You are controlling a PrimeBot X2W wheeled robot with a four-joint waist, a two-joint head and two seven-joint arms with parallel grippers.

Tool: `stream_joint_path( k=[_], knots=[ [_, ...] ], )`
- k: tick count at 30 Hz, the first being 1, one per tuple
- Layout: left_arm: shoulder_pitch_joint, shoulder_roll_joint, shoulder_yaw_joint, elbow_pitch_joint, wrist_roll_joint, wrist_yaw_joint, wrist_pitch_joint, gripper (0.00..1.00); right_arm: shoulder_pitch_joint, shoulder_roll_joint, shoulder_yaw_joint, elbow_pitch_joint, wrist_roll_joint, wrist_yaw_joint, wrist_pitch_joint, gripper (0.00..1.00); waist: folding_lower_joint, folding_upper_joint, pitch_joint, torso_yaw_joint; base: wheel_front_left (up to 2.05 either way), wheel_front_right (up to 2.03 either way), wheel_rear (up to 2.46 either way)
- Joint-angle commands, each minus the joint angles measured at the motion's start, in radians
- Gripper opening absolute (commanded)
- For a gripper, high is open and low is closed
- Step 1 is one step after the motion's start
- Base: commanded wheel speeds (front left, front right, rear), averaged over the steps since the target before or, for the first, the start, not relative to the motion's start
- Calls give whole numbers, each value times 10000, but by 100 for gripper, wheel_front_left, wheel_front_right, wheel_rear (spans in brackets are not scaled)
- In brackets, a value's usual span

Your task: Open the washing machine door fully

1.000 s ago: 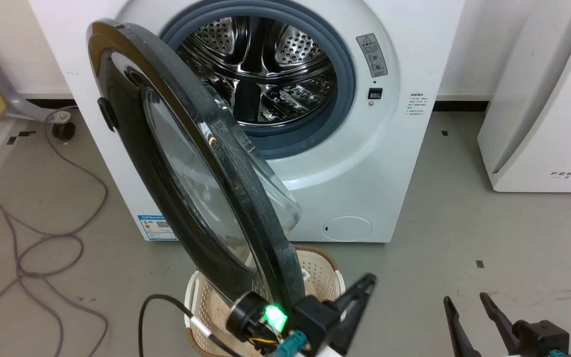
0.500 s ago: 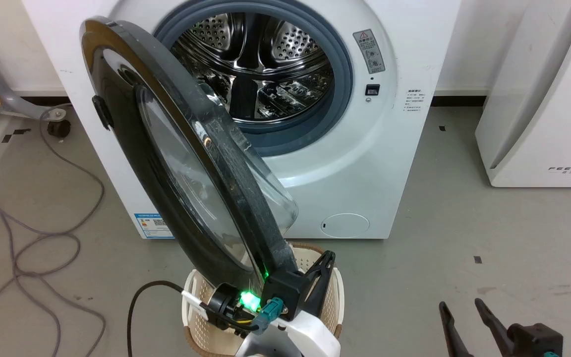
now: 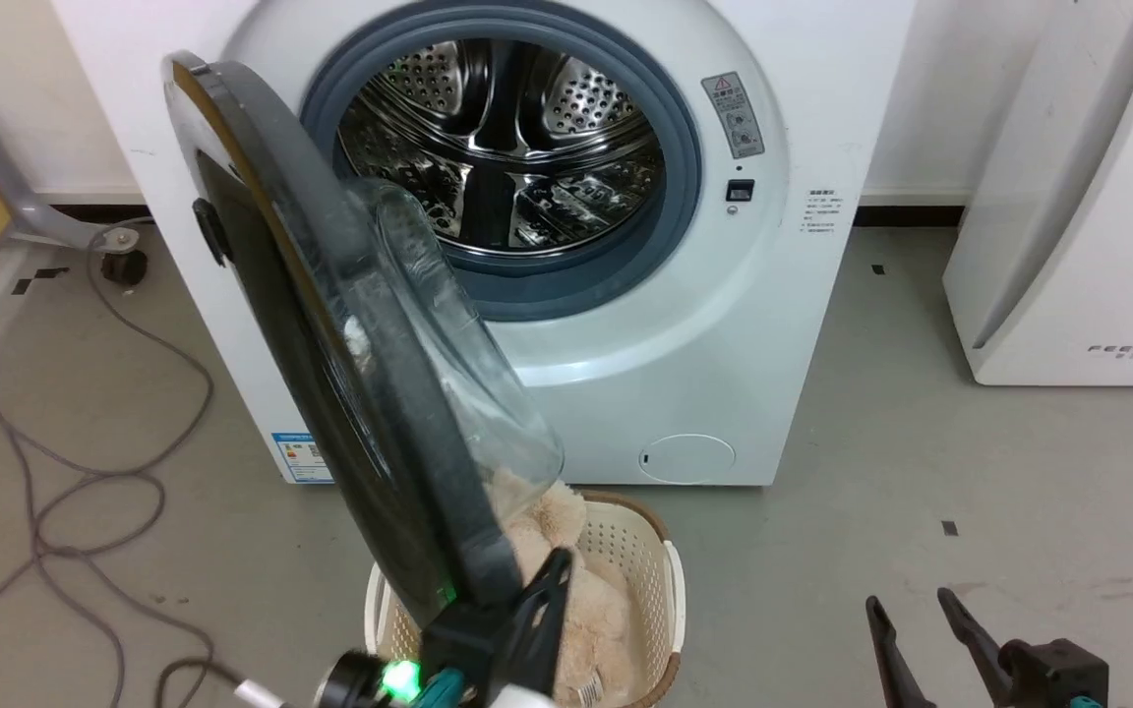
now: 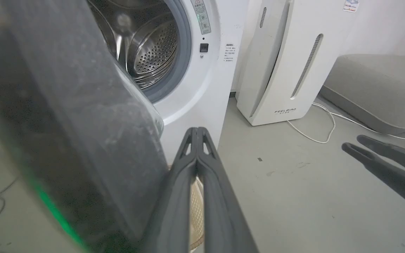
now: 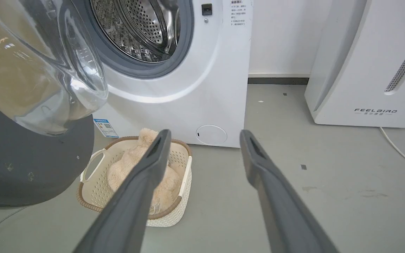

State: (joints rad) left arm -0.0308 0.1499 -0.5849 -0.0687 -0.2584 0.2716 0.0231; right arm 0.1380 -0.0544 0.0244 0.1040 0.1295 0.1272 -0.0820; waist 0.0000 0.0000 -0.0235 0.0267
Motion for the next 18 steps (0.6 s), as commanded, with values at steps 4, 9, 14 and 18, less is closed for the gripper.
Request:
stream_joint_path(
  k=[4, 9, 14, 18],
  knots=[
    [878, 499, 308, -885, 12, 475, 206, 0, 90, 41, -28, -278, -263, 35, -19, 100, 0, 0, -74, 153, 0, 0, 0],
    [1652, 807, 499, -1719, 48, 938, 413, 0, 237, 41, -86, -697, -425, 35, 97, 100, 0, 0, -152, 419, 0, 0, 0],
    [2263, 1119, 860, -2113, 37, 1347, 462, 0, 485, 41, -188, -1230, -554, 35, 243, 100, 0, 0, -198, 836, 0, 0, 0],
    [2602, 1327, 1345, -2230, -56, 1656, 289, 0, 673, 41, -253, -1653, -612, 35, 391, 100, 0, 0, -207, 1220, 0, 0, 0]
  ],
)
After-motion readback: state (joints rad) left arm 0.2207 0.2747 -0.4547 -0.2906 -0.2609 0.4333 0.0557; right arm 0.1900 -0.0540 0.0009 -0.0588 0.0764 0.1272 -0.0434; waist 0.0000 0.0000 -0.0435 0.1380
